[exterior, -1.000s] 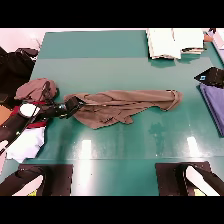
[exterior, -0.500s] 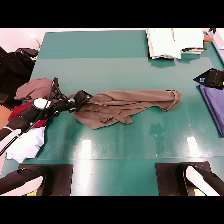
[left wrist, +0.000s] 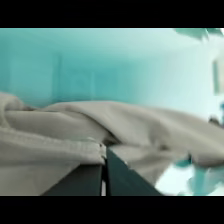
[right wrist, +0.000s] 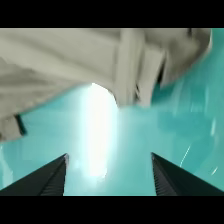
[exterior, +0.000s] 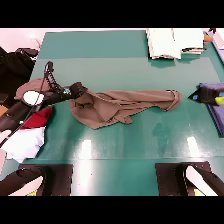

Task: Fold the shirts.

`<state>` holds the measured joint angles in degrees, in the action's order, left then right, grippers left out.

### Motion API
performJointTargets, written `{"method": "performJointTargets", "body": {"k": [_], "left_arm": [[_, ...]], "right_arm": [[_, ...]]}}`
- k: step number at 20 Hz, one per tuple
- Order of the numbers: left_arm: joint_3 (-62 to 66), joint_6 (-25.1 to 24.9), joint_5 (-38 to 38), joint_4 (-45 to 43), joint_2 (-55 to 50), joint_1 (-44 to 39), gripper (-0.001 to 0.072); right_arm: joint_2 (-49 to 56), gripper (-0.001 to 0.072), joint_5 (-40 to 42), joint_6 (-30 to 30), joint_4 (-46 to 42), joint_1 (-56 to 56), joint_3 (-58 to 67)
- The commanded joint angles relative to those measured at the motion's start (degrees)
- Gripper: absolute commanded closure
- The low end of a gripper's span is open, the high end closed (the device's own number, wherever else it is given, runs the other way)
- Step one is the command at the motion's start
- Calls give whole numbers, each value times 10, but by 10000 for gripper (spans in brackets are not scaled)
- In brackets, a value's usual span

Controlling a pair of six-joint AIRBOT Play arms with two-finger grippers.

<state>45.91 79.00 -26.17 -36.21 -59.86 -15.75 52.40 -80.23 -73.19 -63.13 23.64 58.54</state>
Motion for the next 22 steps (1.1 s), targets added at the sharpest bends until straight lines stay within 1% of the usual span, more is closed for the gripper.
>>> {"method": "performJointTargets", "body": {"k": [1,4,7,9,11,12,13,14,15,17,19,20,21,22], "left_arm": [[24,0,-74,-102,57,0,686],[31,13,-148,-162,82,0,686],[42,26,-227,-214,92,0,685],[59,51,-272,-266,94,0,685],[91,84,-323,-339,94,0,685],[110,95,-342,-372,94,0,685],[130,96,-358,-404,94,0,685],[149,96,-370,-431,94,0,685],[169,97,-386,-460,94,0,685],[209,97,-425,-508,94,0,685],[244,97,-454,-552,94,0,685],[254,97,-456,-556,94,0,686],[260,97,-453,-555,94,0,686],[259,97,-449,-553,94,0,685]], "right_arm": [[-5,111,59,-2,-9,3,-110],[26,111,145,-2,-9,-36,-151],[96,111,211,-2,-10,-91,-137],[143,112,249,-3,-11,-115,-113],[182,120,263,-3,-14,-125,-85],[200,171,261,-3,-15,-125,-70],[213,298,260,-3,-15,-125,-59],[219,529,259,-2,-15,-125,-52],[219,696,255,0,-14,-125,-45],[196,698,208,6,-14,-125,-22],[140,698,129,7,-8,-125,18],[102,698,90,4,-4,-125,43],[67,698,63,-7,0,-125,65],[33,698,45,-33,1,-125,89]]}}
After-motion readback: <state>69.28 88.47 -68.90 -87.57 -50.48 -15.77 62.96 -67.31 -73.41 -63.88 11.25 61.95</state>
